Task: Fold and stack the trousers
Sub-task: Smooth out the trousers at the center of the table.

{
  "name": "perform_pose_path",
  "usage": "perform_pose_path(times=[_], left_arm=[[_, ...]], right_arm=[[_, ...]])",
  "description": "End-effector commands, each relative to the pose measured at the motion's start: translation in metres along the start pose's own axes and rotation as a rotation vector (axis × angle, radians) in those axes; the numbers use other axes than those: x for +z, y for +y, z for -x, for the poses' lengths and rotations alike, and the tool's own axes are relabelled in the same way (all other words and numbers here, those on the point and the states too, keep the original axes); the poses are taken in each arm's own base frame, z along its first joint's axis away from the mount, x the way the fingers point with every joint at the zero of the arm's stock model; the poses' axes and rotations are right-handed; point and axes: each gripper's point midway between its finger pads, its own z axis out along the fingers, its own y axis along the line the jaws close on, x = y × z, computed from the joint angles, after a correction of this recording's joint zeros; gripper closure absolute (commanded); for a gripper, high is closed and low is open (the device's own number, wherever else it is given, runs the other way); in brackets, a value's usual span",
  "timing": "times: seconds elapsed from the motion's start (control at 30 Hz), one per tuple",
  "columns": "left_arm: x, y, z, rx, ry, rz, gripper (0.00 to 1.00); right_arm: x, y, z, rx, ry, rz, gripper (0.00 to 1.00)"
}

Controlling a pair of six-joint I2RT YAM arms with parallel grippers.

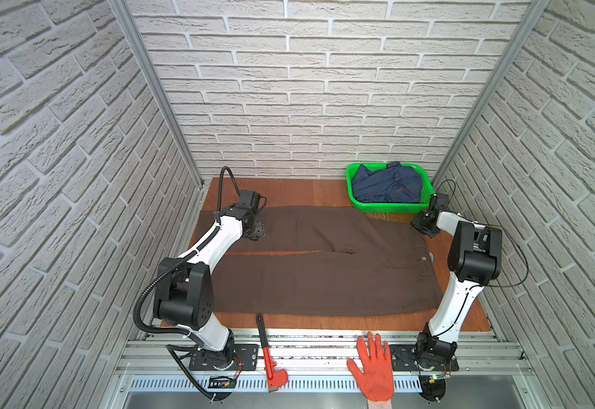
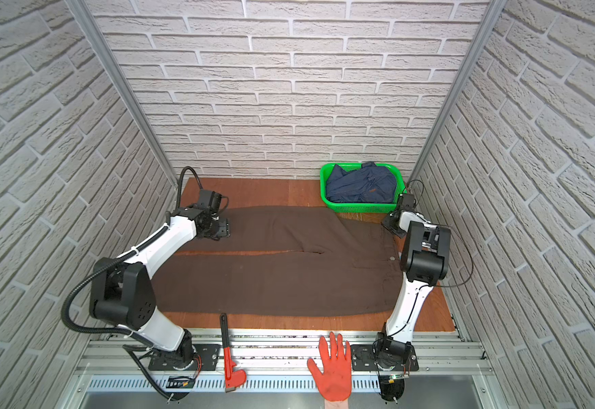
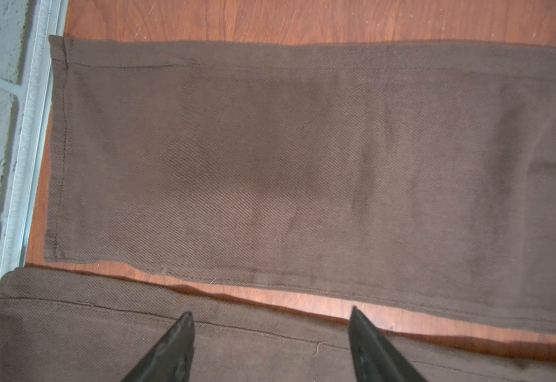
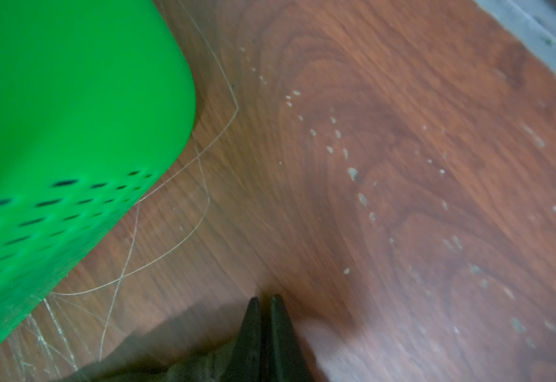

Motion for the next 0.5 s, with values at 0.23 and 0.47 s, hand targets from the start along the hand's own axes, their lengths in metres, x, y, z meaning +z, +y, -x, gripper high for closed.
perform_pose_path(times=[0.23,0.47], left_arm=[[-0.024,0.047,0.013,-0.1,-0.066,0.048,0.27],[-0.021,0.065,0.014,-0.158,-0.061,0.058,0.26]], right_arm=[[-0.067,-0.029,0.041,0.109,-0.177,-0.034,0.94],[-0.068,-0.023,0.043,0.122,-0.17,0.0,0.94]])
